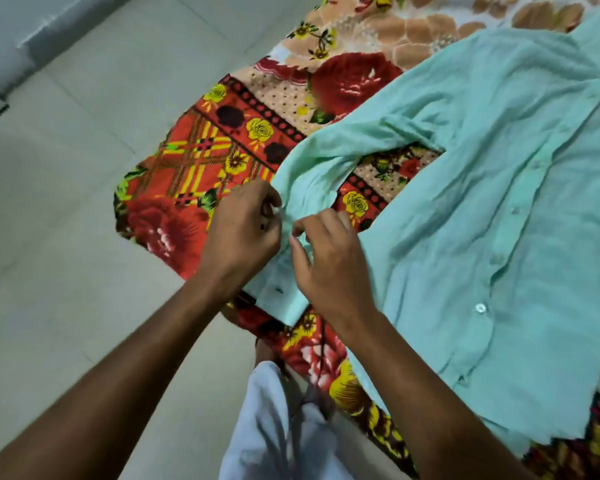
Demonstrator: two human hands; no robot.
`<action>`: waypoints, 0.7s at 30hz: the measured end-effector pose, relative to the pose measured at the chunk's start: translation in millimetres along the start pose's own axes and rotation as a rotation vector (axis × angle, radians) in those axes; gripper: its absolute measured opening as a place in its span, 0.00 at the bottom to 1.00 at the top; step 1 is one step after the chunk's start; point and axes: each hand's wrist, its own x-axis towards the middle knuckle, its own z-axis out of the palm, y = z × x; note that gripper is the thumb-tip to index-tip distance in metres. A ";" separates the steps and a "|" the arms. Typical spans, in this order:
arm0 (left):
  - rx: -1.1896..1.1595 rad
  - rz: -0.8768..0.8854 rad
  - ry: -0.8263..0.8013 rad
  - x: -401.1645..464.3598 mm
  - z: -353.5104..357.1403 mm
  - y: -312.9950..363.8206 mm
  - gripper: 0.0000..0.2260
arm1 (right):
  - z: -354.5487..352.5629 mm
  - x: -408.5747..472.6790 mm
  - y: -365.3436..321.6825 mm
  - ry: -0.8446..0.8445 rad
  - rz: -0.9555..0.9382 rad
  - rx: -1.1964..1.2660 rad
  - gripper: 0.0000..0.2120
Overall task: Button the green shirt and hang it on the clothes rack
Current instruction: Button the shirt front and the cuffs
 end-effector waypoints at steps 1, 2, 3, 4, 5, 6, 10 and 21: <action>-0.004 -0.008 -0.022 -10.5 -1.3 -3.2 0.06 | 2.3 -8.9 -3.7 -0.028 -0.018 -0.015 0.03; -0.009 -0.008 -0.037 -20.0 -2.7 -5.5 0.06 | 4.0 -17.4 -7.0 -0.058 -0.025 -0.046 0.03; -0.020 -0.004 -0.043 -27.5 -3.7 -6.7 0.05 | 5.6 -24.5 -9.0 -0.090 -0.027 -0.091 0.03; -0.029 0.004 -0.045 -34.7 -6.0 -8.3 0.05 | 7.1 -30.8 -11.9 -0.128 -0.021 -0.130 0.05; -0.037 0.007 -0.047 -41.0 -7.4 -9.9 0.05 | 8.4 -36.7 -14.0 -0.169 -0.005 -0.148 0.06; -0.041 0.003 -0.048 -47.1 -8.4 -11.0 0.06 | 8.8 -41.8 -16.3 -0.210 0.022 -0.142 0.08; -0.068 -0.052 -0.091 -70.3 -6.6 -15.3 0.08 | 9.9 -58.9 -26.3 -0.318 0.113 -0.137 0.23; -0.065 -0.158 -0.202 -83.1 -8.1 -12.2 0.11 | 9.3 -75.6 -29.6 -0.302 0.120 -0.135 0.23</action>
